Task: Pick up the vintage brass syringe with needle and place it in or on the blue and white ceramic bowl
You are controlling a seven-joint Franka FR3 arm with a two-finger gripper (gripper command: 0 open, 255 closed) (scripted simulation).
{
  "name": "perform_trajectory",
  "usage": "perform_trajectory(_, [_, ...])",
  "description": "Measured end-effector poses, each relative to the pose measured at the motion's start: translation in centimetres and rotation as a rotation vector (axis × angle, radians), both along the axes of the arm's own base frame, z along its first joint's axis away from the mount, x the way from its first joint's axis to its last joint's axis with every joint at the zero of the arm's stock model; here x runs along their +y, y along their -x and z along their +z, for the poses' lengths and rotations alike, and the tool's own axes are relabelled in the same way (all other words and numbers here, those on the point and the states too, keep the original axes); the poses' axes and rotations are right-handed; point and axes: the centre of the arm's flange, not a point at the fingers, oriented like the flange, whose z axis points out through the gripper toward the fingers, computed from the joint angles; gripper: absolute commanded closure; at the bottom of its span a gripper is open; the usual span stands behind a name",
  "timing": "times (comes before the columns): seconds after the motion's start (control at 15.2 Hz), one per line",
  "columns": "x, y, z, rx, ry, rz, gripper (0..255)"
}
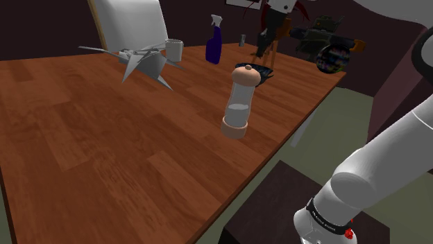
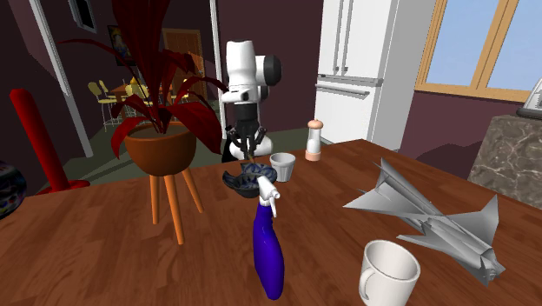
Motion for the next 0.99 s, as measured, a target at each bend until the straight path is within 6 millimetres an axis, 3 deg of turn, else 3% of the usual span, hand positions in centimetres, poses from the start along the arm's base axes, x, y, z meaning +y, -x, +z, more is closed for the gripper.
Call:
perform_trajectory(0.53, [0.0, 0.0, -4.0, 0.0, 0.0, 0.0, 255])
perform_trajectory(0.92, [0.0, 0.0, -4.4, 0.0, 0.0, 0.0, 255])
perform_trajectory(0.99, [0.0, 0.0, -4.4, 0.0, 0.0, 0.0, 0])
